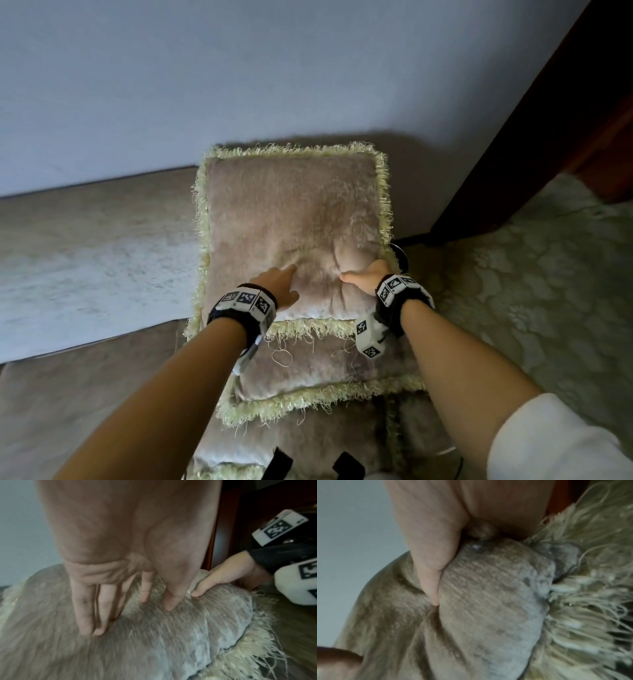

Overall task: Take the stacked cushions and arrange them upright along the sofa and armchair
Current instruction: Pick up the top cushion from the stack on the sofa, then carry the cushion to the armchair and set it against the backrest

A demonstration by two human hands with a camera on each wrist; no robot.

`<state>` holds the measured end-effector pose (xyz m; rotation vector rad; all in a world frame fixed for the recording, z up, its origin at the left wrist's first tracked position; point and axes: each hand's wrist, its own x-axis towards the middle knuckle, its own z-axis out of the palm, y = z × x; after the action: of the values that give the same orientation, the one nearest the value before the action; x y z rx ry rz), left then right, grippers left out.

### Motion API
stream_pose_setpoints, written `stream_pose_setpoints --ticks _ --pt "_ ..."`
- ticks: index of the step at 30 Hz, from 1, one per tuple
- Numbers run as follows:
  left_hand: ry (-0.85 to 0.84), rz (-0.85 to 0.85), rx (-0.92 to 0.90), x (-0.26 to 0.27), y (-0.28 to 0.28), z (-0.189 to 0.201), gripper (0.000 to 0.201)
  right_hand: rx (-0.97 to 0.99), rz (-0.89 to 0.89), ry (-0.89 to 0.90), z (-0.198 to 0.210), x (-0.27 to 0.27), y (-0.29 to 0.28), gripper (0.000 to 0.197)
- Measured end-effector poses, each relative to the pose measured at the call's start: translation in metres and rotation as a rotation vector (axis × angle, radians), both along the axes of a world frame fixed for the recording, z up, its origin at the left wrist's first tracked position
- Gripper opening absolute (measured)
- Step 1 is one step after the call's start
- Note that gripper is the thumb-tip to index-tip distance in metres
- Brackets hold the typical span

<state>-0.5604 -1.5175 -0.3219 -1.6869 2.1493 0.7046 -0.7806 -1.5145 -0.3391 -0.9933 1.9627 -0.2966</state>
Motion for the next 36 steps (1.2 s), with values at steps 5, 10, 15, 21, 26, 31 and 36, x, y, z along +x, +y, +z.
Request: stream_pose_setpoints --ticks 5,10,15,21,26,31,36 --pt "-0.007 -0.098 -0.197 -0.01 -0.007 0.056 0.043 -0.151 0.155 0.015 0.037 0.009 0.002 0.073" --pt "0.128 -0.211 -0.514 -0.032 -0.013 0.132 0.061 -0.371 0.368 0.08 0.108 0.006 0.002 0.037" --pt "0.025 -0.35 -0.788 -0.043 -0.008 0.212 0.106 -0.543 0.633 0.204 0.186 0.009 0.0 0.023" --pt "-0.127 -0.337 -0.894 -0.026 -0.001 0.27 0.13 -0.695 0.867 0.56 0.277 0.006 0.007 0.034" --pt "-0.125 -0.235 -0.792 -0.024 0.019 0.279 0.127 -0.678 0.98 0.852 0.314 -0.02 0.023 0.037" --pt "0.072 -0.084 -0.378 -0.028 0.05 0.212 0.094 -0.549 1.044 0.864 0.257 -0.033 0.042 0.017" --pt "0.021 -0.073 -0.527 -0.039 0.066 0.194 0.083 -0.636 0.911 0.776 0.22 -0.051 0.055 0.045"
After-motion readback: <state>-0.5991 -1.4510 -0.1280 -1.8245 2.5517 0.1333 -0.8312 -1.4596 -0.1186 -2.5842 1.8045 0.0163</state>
